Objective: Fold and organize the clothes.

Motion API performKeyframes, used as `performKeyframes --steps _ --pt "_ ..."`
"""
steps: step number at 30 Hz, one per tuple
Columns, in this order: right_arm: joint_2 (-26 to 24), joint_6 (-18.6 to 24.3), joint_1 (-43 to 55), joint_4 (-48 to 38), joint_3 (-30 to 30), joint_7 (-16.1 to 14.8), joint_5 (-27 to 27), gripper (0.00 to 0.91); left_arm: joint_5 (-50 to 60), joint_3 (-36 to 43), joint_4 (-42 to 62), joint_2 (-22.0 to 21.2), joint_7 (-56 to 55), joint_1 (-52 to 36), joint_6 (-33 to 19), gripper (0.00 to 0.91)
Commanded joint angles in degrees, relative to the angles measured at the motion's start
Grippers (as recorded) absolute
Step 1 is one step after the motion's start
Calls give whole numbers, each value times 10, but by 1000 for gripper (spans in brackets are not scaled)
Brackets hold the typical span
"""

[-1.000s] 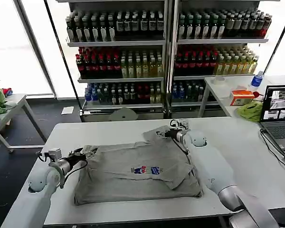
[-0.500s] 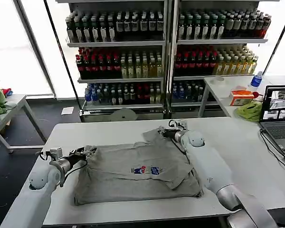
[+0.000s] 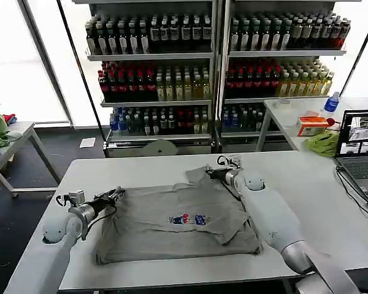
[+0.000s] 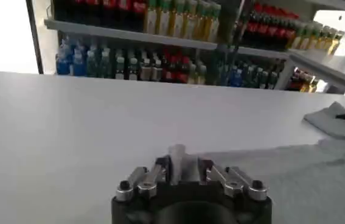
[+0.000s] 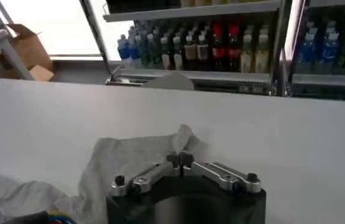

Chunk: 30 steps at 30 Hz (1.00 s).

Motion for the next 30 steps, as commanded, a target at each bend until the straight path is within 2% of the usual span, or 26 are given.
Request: performKeyframes --steps 1,12,22,30 --pt "0 2 -1 10 3 1 10 0 -1 2 0 -2 3 -2 -6 0" --pt "-20 2 -30 79 24 18 83 0 -26 -22 -41 4 -18 15 -20 10" --pt "-79 1 -104 241 52 48 141 0 -42 -67 -148 10 -36 87 -18 0" --pt "-135 1 -244 409 129 80 193 0 -49 -104 -243 15 -42 166 -16 0"
